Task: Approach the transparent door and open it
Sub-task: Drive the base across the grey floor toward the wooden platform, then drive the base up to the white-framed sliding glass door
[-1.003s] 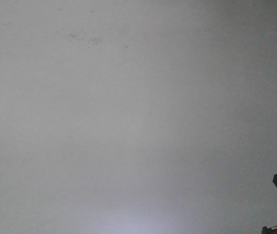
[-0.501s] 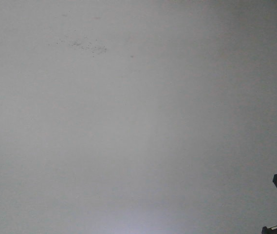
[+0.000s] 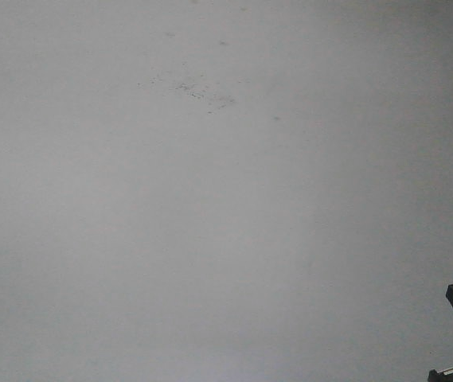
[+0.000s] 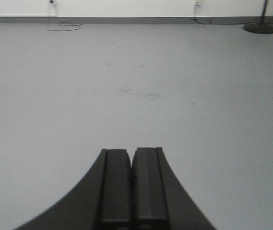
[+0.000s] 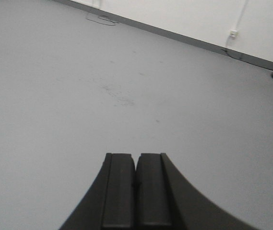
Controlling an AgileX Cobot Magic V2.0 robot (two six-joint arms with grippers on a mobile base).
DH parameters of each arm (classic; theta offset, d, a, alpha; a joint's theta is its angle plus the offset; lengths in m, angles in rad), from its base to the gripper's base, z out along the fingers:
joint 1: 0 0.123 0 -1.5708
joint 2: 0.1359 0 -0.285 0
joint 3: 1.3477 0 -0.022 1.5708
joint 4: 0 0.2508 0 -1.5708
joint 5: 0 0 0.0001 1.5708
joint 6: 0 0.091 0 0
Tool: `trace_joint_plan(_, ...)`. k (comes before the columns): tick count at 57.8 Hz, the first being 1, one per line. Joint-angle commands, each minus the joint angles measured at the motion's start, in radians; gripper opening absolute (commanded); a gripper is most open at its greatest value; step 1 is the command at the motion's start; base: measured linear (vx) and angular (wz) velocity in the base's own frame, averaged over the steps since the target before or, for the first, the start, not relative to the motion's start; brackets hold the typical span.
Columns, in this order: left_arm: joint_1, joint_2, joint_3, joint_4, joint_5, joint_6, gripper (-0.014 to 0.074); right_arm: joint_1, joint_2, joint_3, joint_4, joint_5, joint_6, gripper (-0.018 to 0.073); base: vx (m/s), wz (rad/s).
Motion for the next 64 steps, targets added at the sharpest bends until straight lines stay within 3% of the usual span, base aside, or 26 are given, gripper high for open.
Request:
trace_joint_plan(1, -0.003, -0.013, 0.022, -0.003, -0.077, -0.002, 0.0004, -0.006, -0.014, 0.015, -0.001, -0.081, -0.006, -0.0001, 0.47, 0.38)
trace_joint_plan(64, -0.003, -0.013, 0.022, -0.003, -0.078, -0.002, 0.0004, -0.006, -0.014, 0.015, -0.001, -0.081, -0.006, -0.0001, 0.51, 0.44)
